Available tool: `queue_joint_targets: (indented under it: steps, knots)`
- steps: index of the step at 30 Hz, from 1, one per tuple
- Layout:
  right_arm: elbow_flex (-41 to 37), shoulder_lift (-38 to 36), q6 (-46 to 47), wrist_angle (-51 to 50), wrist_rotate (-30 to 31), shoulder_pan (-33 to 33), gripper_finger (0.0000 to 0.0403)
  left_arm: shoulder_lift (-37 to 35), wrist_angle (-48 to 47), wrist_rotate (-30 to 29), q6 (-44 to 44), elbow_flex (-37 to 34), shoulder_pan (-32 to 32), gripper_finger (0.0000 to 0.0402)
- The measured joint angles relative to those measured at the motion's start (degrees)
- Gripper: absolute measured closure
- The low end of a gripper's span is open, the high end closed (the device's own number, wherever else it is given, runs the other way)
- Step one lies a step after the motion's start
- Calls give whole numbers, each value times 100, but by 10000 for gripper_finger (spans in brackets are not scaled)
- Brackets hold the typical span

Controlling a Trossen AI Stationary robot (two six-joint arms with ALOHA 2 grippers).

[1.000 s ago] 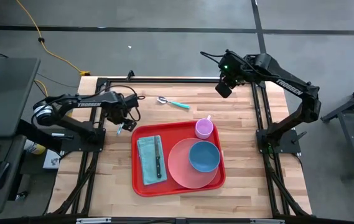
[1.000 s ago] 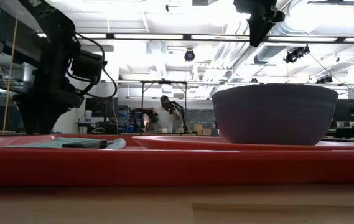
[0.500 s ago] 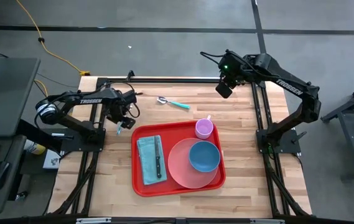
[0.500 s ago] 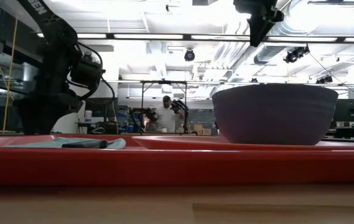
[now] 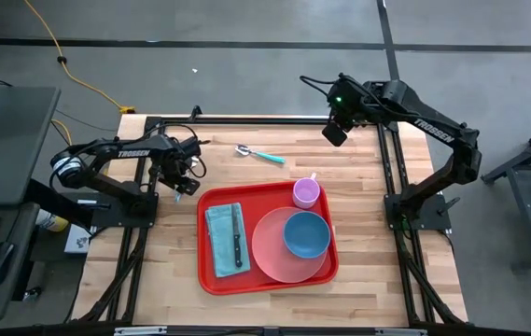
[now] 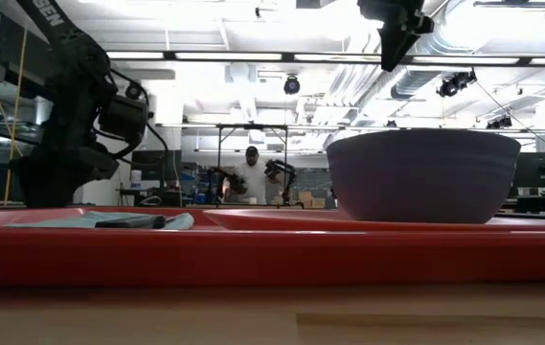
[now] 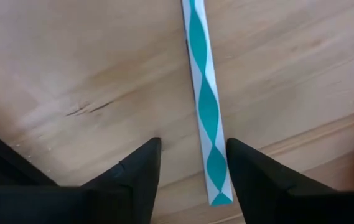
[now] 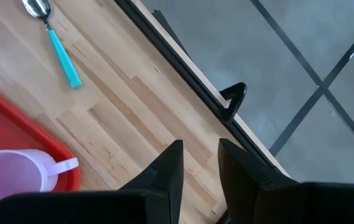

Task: Set up tray
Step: Put the blue fork on the blue napkin to the left of the black knife

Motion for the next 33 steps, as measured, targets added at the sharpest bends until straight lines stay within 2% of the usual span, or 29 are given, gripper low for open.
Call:
queue_joint_targets:
  steps: [21, 28, 33]
  knots:
    - [0, 0, -22, 15, 22, 0, 325, 7, 15, 30, 108, 13, -4, 355]
    - [-2, 0, -24, 14, 22, 0, 325, 21, -171, 47, 370, 216, -4, 362]
    - [-2, 0, -83, 11, 10, 1, 325, -190, -475, 350, 740, 667, -9, 362]
